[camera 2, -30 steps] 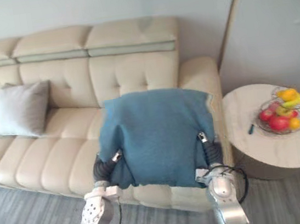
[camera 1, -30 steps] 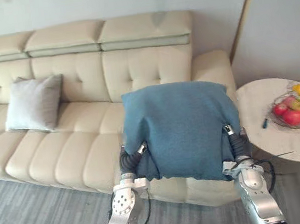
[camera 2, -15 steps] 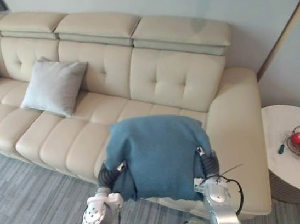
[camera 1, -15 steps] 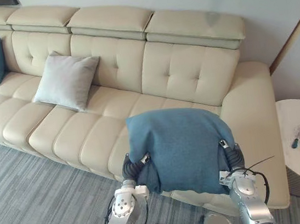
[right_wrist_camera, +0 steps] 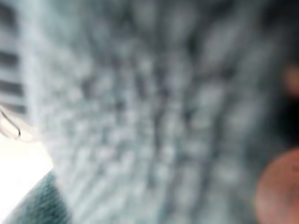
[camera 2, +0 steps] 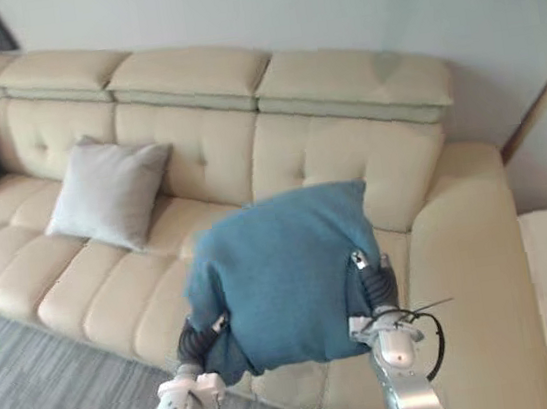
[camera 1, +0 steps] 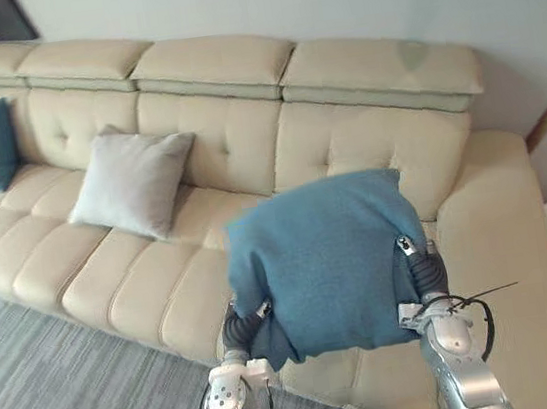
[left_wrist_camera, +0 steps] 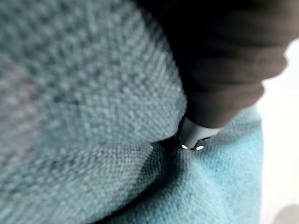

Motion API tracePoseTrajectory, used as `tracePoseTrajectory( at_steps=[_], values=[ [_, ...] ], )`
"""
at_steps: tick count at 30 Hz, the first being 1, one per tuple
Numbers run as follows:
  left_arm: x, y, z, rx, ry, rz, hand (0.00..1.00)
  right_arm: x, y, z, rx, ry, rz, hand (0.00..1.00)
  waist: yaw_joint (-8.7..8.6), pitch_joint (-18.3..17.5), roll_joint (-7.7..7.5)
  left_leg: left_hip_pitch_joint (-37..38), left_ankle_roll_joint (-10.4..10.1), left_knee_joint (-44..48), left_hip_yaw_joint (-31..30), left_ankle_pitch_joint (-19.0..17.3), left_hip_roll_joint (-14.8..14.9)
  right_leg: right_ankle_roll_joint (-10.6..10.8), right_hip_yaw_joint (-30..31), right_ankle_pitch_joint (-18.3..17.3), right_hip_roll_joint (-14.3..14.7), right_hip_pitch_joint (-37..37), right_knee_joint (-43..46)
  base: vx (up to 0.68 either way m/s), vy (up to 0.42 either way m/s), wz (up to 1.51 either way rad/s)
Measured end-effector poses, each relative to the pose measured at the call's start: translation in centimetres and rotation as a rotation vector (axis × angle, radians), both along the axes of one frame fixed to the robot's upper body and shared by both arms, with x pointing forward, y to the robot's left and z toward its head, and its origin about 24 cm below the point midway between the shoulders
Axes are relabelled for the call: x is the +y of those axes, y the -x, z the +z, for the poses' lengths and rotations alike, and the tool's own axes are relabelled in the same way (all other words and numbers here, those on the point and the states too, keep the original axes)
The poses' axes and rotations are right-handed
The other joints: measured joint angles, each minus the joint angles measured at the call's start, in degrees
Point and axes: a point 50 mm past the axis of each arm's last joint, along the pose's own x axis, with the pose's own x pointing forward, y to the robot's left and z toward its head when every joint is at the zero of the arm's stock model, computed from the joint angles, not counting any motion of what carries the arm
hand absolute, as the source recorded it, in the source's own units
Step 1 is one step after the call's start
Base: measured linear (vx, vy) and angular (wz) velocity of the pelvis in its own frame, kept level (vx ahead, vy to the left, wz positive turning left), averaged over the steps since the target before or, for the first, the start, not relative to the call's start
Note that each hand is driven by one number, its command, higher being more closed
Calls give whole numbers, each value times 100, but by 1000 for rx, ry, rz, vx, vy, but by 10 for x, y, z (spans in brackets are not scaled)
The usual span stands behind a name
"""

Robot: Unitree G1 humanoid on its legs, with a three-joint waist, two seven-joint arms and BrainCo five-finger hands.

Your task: Pick up cushions and gather them together orderly.

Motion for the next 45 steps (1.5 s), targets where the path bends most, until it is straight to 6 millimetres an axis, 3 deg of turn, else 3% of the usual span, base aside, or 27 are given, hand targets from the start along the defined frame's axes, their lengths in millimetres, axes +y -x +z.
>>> tracePoseTrajectory(
  at_steps=[2, 4, 7, 10, 17, 22, 27, 30, 32, 33, 35, 37, 38, 39, 42, 45],
  values=[
    [6, -1, 3, -19, -34, -11, 100, 6, 5, -9, 32, -46, -17, 100, -43, -31, -350, 215, 175, -183, 389, -53, -315, 111, 133, 71, -375, 9, -152, 177, 267, -50],
    [7, 0, 2, -14, -43, -11, 100, 9, 6, -10, 35, -59, -20, 100, -56, -57, -460, 331, 288, -218, 619, -120, -456, 115, 300, 75, -527, -17, -147, 98, 200, -46],
    [8, 2, 3, -13, -42, -9, 100, 10, 8, -12, 44, -63, -18, 100, -73, -63, -442, 508, 358, -386, 874, -171, -571, 128, 469, 68, -643, -77, -123, 41, 102, -38],
    [8, 3, 3, -15, -48, -10, 100, 9, 8, -12, 48, -52, -17, 100, -117, -72, -401, 488, 344, -488, 1016, -161, -579, 287, 612, 108, -623, -262, -152, 15, 0, -32],
    [5, 2, 4, -24, -79, -5, 100, 5, 11, -15, 65, 37, -30, 100, -204, -90, -377, 432, 231, -882, 1037, 19, -482, 220, 629, 242, -463, -446, -358, 28, -49, -8],
    [1, -30, 30, -157, -131, 18, 100, 3, -18, -6, 22, 126, -41, 100, -196, 30, -382, 101, 278, -1242, 1038, 341, -521, 197, 625, 504, -456, -840, -553, -33, -2, 1],
    [0, -69, 73, -339, -159, 91, 100, 12, -56, 38, -157, 175, -54, 100, -155, 283, -381, -417, 339, -1246, 1090, 509, -514, 191, 636, 664, -450, -1446, -447, -109, 10, -5],
    [-2, -108, 120, -513, -206, 136, 100, 15, -88, 88, -326, 224, -75, 100, -80, 375, -375, -1012, 377, -1235, 1111, 701, -481, 203, 672, 824, -448, -2084, -371, -142, -5, -3],
    [-3, -135, 164, -647, -243, 181, 100, 16, -113, 134, -456, 271, -110, 100, -67, 621, -383, -1233, 398, -1230, 1097, 816, -483, 234, 682, 914, -448, -2326, -342, -161, 6, 2],
    [-4, -140, 173, -674, -250, 194, 100, 16, -118, 145, -483, 277, -121, 100, -65, 676, -376, -1286, 406, -1234, 1093, 844, -489, 229, 681, 939, -443, -2373, -343, -135, 4, 5],
    [-3, -161, 220, -784, -252, 257, 100, 17, -137, 194, -600, 296, -163, 100, -79, 871, -360, -1607, 444, -1295, 1052, 1025, -512, 239, 669, 1062, -441, -2700, -351, -102, 4, 6],
    [0, -172, 254, -853, -263, 300, 100, 19, -148, 226, -656, 305, -185, 100, -97, 1206, -342, -1650, 454, -1471, 1009, 1200, -532, 232, 641, 1149, -435, -2786, -386, -89, 2, 9],
    [1, -178, 271, -888, -280, 316, 0, 20, -154, 243, -678, 306, -201, 100, -121, 1328, -317, -1762, 472, -1581, 970, 1314, -548, 240, 618, 1214, -433, -2897, -440, -90, 2, 13],
    [2, -181, 281, -905, -287, 327, 0, 19, -156, 254, -693, 311, -215, 0, -126, 1386, -310, -1844, 475, -1646, 959, 1384, -558, 234, 605, 1265, -434, -2983, -475, -83, 7, 13],
    [10, -193, 321, -942, -317, 388, 0, 18, -166, 292, -718, 302, -262, 0, -147, 1776, -258, -2068, 507, -1993, 913, 1699, -609, 262, 564, 1482, -435, -3257, -669, -78, 20, 8],
    [18, -206, 343, -901, -334, 444, 0, 11, -180, 302, -630, 242, -298, 0, -153, 1861, -253, -2560, 541, -2017, 844, 1816, -629, 266, 500, 1633, -454, -3659, -789, -64, 22, 10]
  ],
)
